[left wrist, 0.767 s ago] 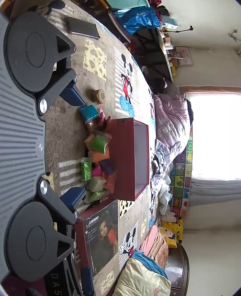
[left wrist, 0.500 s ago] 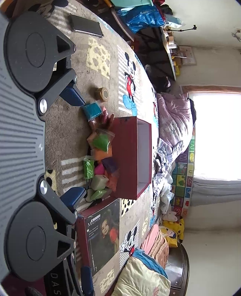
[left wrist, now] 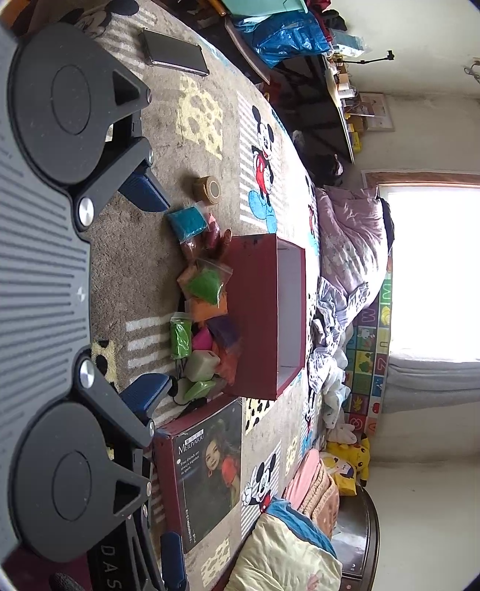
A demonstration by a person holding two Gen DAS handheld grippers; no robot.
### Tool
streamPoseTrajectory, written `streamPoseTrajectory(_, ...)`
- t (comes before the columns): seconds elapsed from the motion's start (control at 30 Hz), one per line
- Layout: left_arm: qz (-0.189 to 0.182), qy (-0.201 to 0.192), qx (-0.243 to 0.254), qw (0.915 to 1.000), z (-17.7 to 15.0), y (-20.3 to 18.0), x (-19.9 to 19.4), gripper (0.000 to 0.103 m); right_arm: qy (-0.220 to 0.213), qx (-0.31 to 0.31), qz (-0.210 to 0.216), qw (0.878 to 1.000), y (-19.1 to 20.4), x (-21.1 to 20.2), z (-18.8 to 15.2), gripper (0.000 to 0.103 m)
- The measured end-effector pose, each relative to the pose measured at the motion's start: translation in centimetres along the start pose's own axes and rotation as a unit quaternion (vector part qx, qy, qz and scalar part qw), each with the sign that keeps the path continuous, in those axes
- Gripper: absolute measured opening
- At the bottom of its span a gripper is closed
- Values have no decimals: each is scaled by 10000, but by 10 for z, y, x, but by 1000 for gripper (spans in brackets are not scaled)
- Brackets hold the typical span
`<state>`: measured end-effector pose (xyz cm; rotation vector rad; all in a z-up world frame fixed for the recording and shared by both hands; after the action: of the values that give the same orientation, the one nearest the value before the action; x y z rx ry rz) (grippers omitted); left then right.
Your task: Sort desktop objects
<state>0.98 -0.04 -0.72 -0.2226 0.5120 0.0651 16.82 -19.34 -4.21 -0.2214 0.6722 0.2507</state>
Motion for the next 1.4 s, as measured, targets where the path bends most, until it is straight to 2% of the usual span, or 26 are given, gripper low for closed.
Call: streamPoseTrajectory(1.4,66,98,18,9999,-7,3,1,94,200,94,18,9998,-1,7,-4,102)
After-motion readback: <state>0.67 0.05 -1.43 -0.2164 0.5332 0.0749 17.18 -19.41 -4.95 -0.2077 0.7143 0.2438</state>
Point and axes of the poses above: each gripper's, at about its wrist camera, not at the fingertips, and x roughly the way its jaws point, y to its left, z to its top, the point moved 1 cm from there along x, roughly the way its jaws point, and after that the axes turned 14 degrees about -x, right-handed, at the moved point
